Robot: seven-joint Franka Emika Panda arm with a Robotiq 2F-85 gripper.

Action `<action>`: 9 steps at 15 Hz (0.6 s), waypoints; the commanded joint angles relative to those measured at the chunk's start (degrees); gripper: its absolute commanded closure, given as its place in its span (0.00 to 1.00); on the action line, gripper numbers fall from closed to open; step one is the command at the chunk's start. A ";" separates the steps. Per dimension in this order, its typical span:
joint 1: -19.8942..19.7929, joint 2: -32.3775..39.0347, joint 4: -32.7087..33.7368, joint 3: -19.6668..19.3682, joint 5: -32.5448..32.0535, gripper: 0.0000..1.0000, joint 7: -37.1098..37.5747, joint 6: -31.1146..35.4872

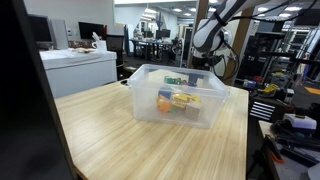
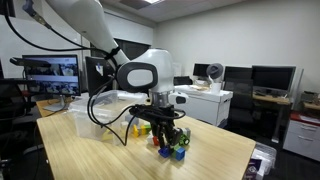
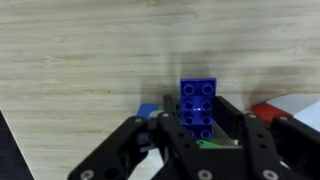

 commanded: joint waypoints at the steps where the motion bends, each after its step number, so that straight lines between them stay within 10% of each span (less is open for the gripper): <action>1: -1.66 -0.46 -1.28 1.54 2.82 0.82 -3.85 -0.66; 9: 0.70 -7.49 -6.12 -0.36 0.13 0.92 -2.93 -3.98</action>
